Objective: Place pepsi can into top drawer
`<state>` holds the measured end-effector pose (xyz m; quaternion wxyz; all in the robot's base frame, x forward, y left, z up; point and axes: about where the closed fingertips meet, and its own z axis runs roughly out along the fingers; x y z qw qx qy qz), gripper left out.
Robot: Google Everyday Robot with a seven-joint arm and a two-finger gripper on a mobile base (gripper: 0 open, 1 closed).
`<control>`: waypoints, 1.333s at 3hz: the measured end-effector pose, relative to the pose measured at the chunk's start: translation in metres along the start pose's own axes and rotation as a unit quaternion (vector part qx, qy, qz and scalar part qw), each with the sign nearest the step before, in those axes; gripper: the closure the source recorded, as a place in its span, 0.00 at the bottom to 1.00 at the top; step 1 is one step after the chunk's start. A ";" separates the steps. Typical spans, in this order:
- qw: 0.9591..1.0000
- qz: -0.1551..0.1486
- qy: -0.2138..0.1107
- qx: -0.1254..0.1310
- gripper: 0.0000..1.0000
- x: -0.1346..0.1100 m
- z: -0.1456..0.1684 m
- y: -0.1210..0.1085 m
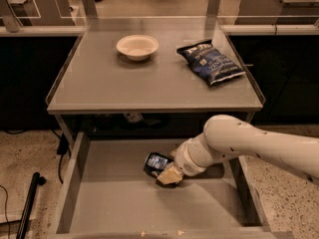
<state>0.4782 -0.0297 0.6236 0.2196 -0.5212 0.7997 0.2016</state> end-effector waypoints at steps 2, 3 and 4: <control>1.000 0.000 0.000 0.000 0.12 0.000 0.000 0.000; 1.000 0.000 0.000 0.000 0.00 0.000 0.000 0.000; 1.000 0.000 0.000 0.000 0.00 0.000 0.000 0.000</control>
Offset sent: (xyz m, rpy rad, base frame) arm 0.0000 0.0000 0.0000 0.0000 0.0000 0.0000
